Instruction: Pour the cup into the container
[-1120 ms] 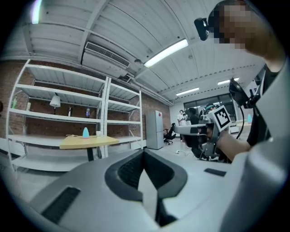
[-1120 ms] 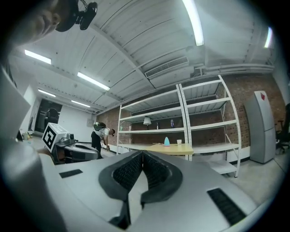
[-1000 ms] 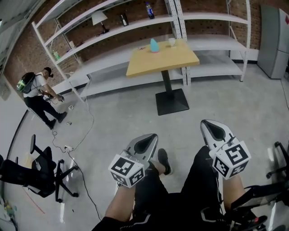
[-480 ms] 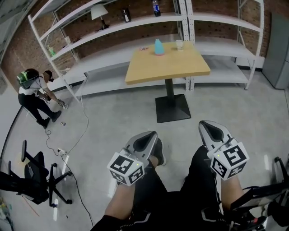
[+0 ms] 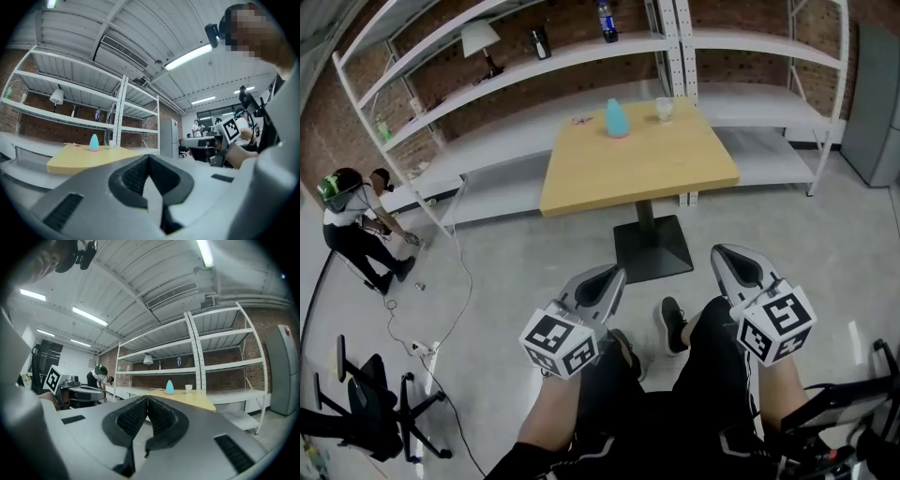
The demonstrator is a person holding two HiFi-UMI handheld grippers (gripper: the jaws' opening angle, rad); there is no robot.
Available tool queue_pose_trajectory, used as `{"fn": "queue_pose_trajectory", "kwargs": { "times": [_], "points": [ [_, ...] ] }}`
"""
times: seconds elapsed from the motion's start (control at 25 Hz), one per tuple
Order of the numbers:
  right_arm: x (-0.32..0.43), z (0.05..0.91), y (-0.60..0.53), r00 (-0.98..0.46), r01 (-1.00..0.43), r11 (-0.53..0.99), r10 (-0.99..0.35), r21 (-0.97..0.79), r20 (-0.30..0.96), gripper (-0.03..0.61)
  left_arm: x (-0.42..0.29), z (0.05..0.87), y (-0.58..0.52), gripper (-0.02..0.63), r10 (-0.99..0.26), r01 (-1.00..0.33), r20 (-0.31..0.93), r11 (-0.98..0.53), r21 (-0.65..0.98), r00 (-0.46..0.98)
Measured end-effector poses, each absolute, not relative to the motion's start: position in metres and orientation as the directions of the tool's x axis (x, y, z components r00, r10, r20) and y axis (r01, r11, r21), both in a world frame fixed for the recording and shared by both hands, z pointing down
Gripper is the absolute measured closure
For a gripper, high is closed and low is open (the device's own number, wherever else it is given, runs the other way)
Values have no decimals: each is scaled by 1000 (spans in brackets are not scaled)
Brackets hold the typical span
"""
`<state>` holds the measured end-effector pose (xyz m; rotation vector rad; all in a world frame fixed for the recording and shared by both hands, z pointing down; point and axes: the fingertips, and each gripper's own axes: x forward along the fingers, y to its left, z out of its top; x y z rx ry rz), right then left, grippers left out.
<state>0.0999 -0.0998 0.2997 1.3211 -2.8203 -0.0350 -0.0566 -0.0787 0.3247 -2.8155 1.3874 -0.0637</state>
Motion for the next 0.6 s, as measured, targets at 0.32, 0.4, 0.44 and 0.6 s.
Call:
{"fn": "queue_pose_trajectory", "kwargs": {
  "times": [0.32, 0.4, 0.44, 0.6],
  "points": [
    [100, 286, -224, -612, -791, 612, -790, 24, -24, 577, -61, 307, -205, 612, -768, -767, 11, -640, -36, 640],
    [99, 284, -255, -608, -794, 607, -793, 26, -37, 577, -64, 306, -237, 612, -767, -766, 10, -642, -48, 642],
    [99, 284, -270, -605, -796, 605, -795, 26, -41, 577, -66, 306, -253, 612, -768, -767, 10, -640, -46, 641],
    [91, 287, -328, -605, -796, 605, -796, 12, -40, 577, -71, 306, -309, 612, -755, -754, 14, -656, -39, 656]
  ]
}}
